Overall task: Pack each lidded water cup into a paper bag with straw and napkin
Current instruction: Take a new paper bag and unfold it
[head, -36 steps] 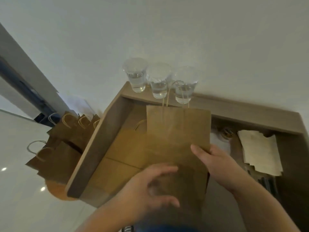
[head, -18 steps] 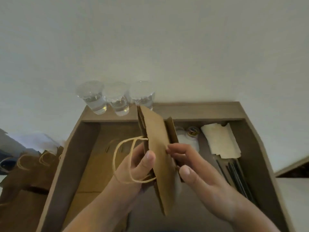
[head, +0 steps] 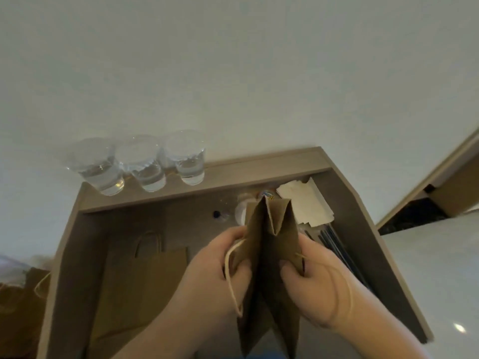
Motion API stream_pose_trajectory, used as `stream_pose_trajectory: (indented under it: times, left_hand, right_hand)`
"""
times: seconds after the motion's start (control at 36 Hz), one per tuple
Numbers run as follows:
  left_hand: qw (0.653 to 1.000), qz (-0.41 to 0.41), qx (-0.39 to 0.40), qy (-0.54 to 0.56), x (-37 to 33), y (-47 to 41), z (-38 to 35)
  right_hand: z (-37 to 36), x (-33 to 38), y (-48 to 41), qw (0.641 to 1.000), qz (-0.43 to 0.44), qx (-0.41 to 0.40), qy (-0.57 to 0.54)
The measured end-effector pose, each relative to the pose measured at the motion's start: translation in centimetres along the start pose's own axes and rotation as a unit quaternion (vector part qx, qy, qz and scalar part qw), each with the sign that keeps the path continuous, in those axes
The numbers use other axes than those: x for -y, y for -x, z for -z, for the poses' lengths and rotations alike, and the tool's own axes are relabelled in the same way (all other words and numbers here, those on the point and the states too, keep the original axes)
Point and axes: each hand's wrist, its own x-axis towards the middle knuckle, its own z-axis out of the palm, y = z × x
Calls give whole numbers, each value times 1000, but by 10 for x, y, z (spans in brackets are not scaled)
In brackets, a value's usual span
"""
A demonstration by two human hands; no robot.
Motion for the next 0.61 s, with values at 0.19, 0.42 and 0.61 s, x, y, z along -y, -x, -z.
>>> stream_pose_trajectory:
  times: [0.19, 0.42, 0.61]
  left_hand:
    - [993, 50, -94, -57, 25, -2, 75]
    - [986, 125, -107, -6, 22, 35, 113]
    - [981, 171, -89, 33, -3, 70, 119]
  right_hand:
    - [68, -14, 0, 990, -92, -102, 36]
    - [63, 7, -37, 995, -78, 44, 51]
    - [44, 67, -70, 923, 87, 343, 154]
